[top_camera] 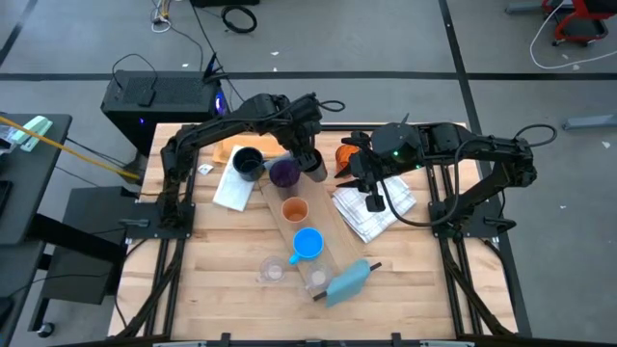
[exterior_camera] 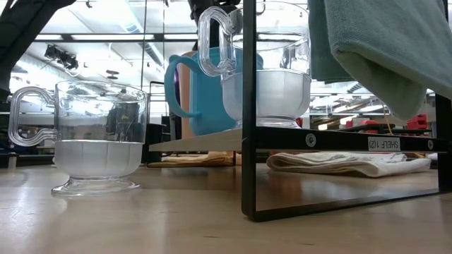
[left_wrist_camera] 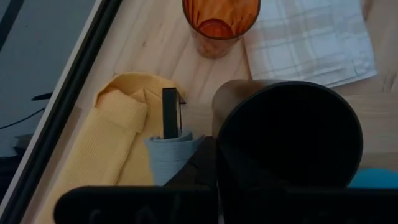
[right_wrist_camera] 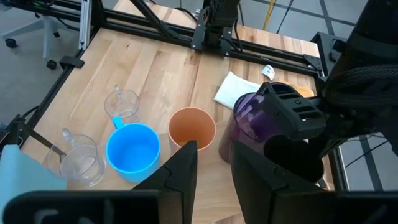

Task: Stack small to large cups/mugs on shelf
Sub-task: Put the black cup on the shelf

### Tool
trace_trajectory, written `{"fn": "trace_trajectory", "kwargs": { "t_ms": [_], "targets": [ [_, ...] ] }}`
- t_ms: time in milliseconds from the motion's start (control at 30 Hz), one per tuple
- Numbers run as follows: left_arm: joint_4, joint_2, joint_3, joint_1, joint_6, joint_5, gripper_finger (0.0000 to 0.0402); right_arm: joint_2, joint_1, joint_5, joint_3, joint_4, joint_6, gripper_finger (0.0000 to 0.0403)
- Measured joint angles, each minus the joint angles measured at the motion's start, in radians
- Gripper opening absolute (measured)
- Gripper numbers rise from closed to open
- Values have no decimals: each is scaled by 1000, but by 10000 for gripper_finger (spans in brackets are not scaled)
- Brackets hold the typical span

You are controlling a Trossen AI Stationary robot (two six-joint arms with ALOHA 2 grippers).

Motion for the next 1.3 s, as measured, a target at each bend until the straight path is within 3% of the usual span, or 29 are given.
{"fn": "trace_trajectory", "kwargs": {
  "t_ms": [1300],
  "targets": [
    [-22,77,0,-7,16,-8,3,0,0,0,0,0,2,103]
  ]
}}
